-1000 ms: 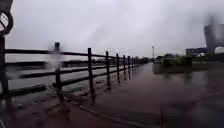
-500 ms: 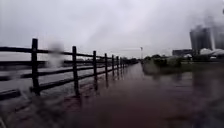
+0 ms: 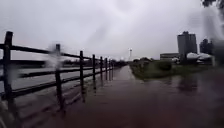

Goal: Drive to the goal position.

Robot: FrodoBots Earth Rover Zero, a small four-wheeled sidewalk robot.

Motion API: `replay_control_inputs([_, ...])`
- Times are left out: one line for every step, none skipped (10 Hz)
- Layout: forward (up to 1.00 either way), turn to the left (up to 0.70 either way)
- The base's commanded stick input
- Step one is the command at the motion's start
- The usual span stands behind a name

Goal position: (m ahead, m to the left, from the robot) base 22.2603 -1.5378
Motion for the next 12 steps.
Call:
replay_control_inputs([1.00, -0.04])
replay_control_inputs([1.00, 0.01])
replay_control_inputs([1.00, 0.01])
replay_control_inputs([1.00, 0.01])
replay_control_inputs([1.00, 0.01])
replay_control_inputs([1.00, 0.01])
replay_control_inputs([1.00, 0.01])
replay_control_inputs([1.00, 0.01])
replay_control_inputs([1.00, 0.01])
replay_control_inputs([1.00, -0.25])
replay_control_inputs([1.00, -0.24])
replay_control_inputs([1.00, -0.18])
